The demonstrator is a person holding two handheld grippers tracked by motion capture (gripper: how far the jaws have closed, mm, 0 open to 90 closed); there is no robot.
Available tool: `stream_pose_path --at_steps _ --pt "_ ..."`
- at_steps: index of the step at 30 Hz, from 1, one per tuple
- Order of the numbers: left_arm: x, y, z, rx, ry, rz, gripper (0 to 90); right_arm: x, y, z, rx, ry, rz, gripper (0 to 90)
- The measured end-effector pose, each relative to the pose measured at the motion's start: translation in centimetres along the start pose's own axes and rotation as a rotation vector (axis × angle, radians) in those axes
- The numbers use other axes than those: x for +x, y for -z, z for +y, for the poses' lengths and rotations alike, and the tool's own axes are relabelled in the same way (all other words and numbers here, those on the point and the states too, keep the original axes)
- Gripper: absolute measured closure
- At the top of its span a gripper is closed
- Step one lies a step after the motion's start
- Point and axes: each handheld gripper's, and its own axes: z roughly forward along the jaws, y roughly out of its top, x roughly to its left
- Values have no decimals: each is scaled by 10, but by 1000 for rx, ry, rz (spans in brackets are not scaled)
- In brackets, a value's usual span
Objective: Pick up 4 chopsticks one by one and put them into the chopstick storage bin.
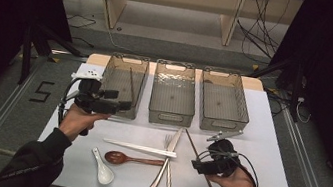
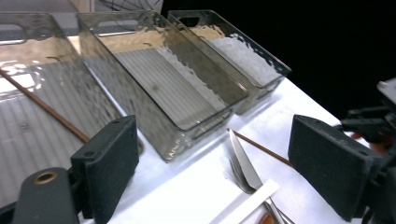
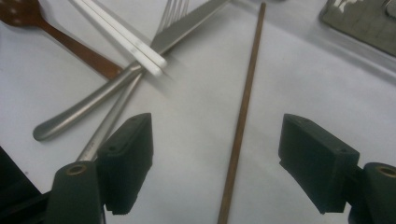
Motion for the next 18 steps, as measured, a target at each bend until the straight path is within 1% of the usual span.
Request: stream_pose_path --at_steps 3,5,7,10,12,14,16,18 --pt "-6 0 -12 9 -27 -2 155 -2 -4 -1 34 1 -10 285" --pt "-8 0 -17 13 -36 9 154 -4 -6 -2 53 0 -13 298" --pt "-10 2 -22 14 -53 17 154 -6 -10 -2 85 -2 -16 307" --pt "-12 7 -28 -1 -35 9 154 -7 -13 -2 107 -4 -13 328" --pt "-14 9 -34 -9 -40 10 154 -7 -14 -2 121 1 -17 348" --pt "-16 11 -39 -3 -53 18 154 -8 -15 -2 144 8 -18 371" --pt "-18 12 -43 0 -57 18 154 -8 -18 -3 168 11 -22 400" --pt "-20 13 -46 -7 -60 18 154 -8 -20 -3 194 11 -19 434"
